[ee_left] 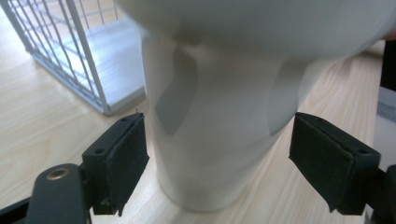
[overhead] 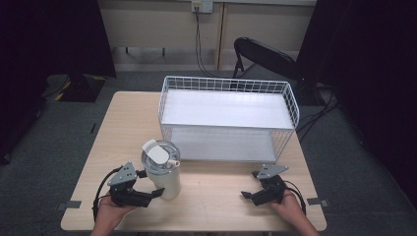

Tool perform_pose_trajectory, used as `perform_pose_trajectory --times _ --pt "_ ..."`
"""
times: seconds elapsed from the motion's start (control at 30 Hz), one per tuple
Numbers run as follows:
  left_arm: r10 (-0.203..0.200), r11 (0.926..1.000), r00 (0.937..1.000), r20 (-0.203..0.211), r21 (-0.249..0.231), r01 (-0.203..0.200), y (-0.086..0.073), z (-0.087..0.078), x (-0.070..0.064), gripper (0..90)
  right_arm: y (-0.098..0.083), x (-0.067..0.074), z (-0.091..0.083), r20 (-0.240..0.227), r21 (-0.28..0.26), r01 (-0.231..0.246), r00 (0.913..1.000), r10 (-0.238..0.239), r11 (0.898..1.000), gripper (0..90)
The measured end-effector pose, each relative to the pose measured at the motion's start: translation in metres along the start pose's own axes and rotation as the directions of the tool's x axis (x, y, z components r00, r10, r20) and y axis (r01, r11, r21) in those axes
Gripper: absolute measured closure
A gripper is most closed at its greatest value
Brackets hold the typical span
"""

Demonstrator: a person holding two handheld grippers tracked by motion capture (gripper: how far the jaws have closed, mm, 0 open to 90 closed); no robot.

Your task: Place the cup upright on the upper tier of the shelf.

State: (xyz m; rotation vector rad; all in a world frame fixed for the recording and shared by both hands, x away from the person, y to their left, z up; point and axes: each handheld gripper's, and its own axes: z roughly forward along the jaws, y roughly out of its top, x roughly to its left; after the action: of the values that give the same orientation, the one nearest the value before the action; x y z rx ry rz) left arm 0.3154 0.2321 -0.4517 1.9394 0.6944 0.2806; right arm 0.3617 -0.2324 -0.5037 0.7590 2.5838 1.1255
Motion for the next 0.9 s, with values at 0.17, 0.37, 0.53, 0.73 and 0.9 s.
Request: perform_pose_trajectory --times 0.17,0.37,0.53,0.73,0.9 --pt "0.021 0.9997 0.9998 -0.005 -0.013 -0.021 0.003 0.001 -0.002 17.6 0.0 0.0 0.0 0.001 -0.001 0.0 1.0 0.0 1.0 12.2" --pt "0.032 0.9987 0.9995 -0.002 -0.038 -0.032 0.004 0.005 -0.001 15.6 0.0 0.0 0.0 0.0 0.0 0.0 1.0 0.0 1.0 12.1" --pt "0.042 0.9976 0.9991 -0.01 -0.054 -0.042 0.005 0.008 -0.002 13.3 0.0 0.0 0.0 0.0 0.0 0.0 1.0 0.0 1.0 12.1" --pt "0.036 0.9968 0.9993 -0.01 -0.07 -0.037 0.004 0.013 -0.003 11.4 0.0 0.0 0.0 0.0 0.001 -0.001 1.0 0.001 1.0 12.2" --pt "0.035 0.9964 0.9993 -0.009 -0.078 -0.036 0.003 0.015 -0.002 10.7 0.0 0.0 0.0 -0.002 0.002 0.0 1.0 0.0 1.0 12.1"
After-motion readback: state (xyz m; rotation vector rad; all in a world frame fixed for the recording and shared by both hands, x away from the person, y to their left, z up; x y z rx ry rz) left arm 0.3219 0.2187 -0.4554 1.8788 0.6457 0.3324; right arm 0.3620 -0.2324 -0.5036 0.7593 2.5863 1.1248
